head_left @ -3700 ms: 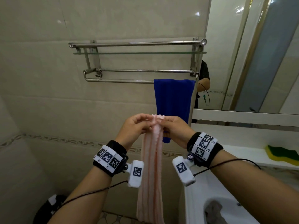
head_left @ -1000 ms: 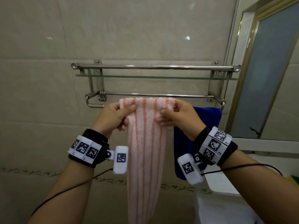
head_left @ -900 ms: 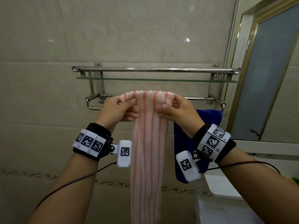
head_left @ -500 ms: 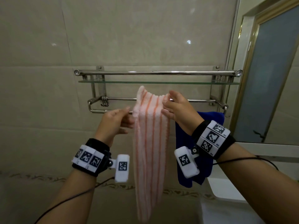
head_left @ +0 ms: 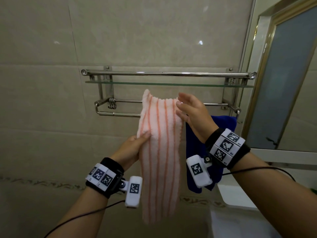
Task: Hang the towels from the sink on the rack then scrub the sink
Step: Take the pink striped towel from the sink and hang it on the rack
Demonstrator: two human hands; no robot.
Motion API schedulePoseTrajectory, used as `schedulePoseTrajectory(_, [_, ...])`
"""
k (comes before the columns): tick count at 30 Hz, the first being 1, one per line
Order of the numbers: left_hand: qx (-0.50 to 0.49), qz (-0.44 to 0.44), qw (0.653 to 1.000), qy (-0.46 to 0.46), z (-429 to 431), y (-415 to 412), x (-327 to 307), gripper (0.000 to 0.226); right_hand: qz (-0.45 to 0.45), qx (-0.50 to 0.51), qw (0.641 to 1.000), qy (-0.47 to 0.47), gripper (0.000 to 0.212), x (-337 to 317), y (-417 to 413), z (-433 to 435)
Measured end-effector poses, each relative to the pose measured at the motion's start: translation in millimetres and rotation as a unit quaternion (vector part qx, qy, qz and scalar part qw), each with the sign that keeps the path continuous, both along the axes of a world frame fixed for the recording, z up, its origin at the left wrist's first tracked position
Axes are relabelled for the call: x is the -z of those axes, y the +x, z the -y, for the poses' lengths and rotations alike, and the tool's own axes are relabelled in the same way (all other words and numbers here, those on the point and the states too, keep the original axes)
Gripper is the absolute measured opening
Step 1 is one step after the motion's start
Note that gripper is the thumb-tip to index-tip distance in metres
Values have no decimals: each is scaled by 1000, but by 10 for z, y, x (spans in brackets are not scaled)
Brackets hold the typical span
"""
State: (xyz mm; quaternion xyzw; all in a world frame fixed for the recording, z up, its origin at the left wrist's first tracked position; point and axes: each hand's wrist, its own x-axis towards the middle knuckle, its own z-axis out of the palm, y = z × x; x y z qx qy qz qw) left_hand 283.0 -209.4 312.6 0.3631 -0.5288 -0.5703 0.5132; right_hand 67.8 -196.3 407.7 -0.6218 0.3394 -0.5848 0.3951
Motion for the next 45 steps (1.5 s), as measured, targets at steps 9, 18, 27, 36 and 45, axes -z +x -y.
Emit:
schedulePoseTrajectory(9, [13, -99, 995, 6, -85, -34, -642, 37, -103, 96, 987, 72, 48, 486, -35, -253])
schedulePoseTrajectory(18, [42, -53, 998, -14, -25, -83, -977, 38, -38, -155, 972, 175, 50, 578, -18, -347])
schedulePoseTrajectory(27, [149, 22, 988, -17, -39, 207, -769, 79, 157, -158, 966, 128, 36, 111, 106, -324])
schedulePoseTrajectory(36, [-39, 51, 994, -90, -74, 134, -701, 17, 51, -78, 972, 215, 27, -5, 107, -118])
schedulePoseTrajectory(45, [-122, -33, 987, -95, 71, 45, -704, 23, -24, 73, 995, 61, 32, 533, -7, -238])
